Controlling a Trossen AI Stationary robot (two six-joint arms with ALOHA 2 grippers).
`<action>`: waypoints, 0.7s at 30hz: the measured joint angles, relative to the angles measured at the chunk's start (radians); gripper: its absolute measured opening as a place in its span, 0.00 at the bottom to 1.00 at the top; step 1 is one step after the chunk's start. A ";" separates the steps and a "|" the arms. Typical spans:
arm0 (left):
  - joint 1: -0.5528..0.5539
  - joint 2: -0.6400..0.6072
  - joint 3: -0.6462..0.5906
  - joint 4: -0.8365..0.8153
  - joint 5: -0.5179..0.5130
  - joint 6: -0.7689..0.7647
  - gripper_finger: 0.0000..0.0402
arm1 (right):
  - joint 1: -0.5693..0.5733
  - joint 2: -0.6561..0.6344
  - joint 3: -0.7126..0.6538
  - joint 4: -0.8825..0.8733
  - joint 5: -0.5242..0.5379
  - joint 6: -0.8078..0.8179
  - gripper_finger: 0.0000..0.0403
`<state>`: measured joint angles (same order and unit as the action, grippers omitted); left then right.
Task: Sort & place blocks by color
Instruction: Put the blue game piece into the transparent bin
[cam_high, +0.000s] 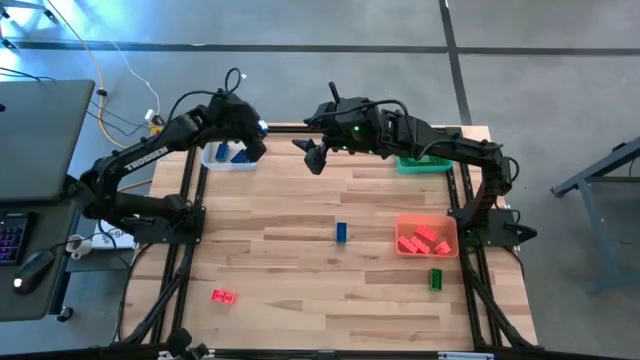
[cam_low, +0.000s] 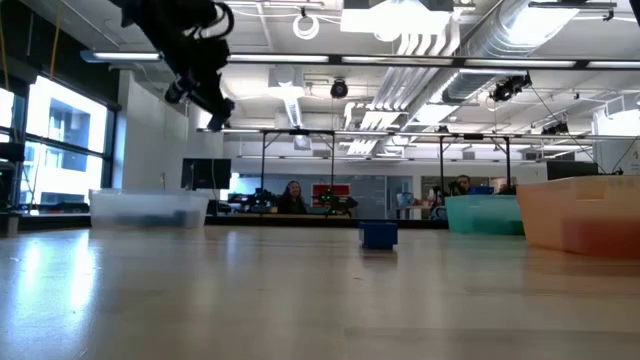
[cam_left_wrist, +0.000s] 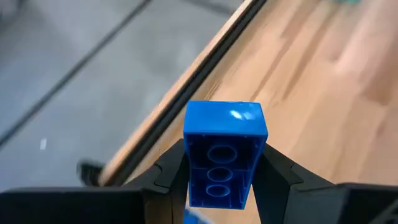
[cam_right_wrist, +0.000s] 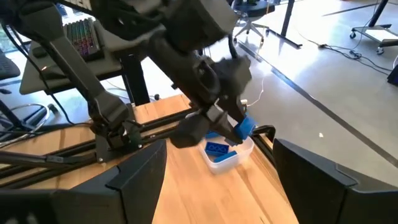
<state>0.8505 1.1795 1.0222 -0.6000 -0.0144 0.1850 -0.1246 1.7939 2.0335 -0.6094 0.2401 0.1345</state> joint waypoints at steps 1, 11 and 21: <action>0.011 0.016 0.000 -0.012 -0.012 -0.012 0.27 | 0.000 0.000 0.000 0.000 0.000 0.000 0.70; 0.131 0.190 0.000 -0.128 -0.036 -0.094 0.27 | 0.000 0.000 0.000 0.000 0.027 0.048 0.70; 0.206 0.319 0.000 -0.160 -0.054 -0.156 0.28 | 0.001 0.000 0.000 -0.003 0.027 0.092 0.70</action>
<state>1.0562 1.4990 1.0222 -0.7601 -0.0685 0.0290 -0.1238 1.7939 2.0335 -0.6123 0.2667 0.2264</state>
